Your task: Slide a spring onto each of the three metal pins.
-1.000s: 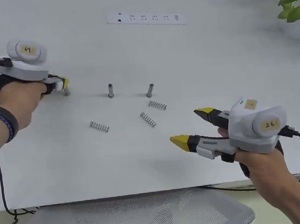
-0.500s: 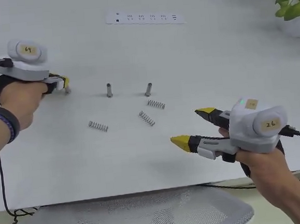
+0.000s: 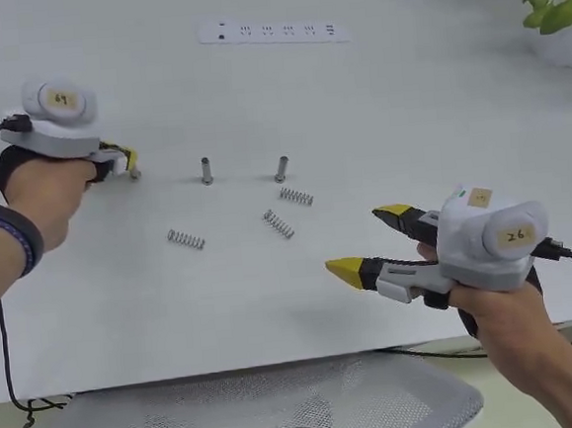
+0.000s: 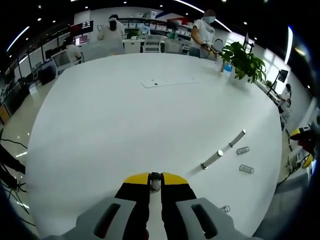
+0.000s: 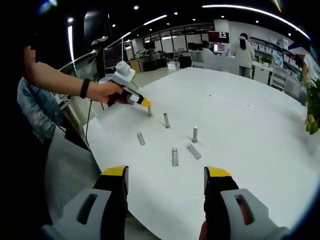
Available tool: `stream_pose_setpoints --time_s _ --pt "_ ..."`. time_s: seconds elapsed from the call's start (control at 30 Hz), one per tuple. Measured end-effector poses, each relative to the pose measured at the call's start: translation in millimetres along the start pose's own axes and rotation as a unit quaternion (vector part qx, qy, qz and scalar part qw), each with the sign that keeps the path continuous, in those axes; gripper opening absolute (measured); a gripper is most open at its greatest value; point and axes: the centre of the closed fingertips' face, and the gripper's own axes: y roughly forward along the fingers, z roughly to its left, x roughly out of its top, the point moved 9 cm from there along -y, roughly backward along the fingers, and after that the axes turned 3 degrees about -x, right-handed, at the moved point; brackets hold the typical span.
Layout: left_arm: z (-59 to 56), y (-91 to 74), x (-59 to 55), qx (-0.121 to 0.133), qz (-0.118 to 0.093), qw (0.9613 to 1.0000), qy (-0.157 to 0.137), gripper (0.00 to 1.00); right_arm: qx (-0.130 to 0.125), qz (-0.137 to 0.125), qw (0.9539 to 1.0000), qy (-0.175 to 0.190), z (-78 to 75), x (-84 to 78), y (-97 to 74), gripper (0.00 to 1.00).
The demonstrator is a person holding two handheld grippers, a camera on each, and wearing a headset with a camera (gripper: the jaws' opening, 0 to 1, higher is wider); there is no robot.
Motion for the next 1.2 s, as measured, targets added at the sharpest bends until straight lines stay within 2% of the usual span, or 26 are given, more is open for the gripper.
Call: stream_pose_setpoints --time_s 0.57,0.93,1.2 --pt "-6.1 1.1 -7.1 0.0 0.004 1.0 0.004 0.0 -0.001 0.001 1.0 0.003 0.8 -2.3 -1.7 0.6" --pt "-15.8 -2.9 -8.4 -0.001 0.01 0.9995 0.03 0.0 -0.001 0.0 1.0 0.003 -0.1 -2.3 -1.9 0.6" --pt "-18.6 -2.4 -8.6 -0.003 0.013 0.999 0.042 0.0 0.0 0.0 1.0 0.003 -0.1 -2.6 -1.5 0.6"
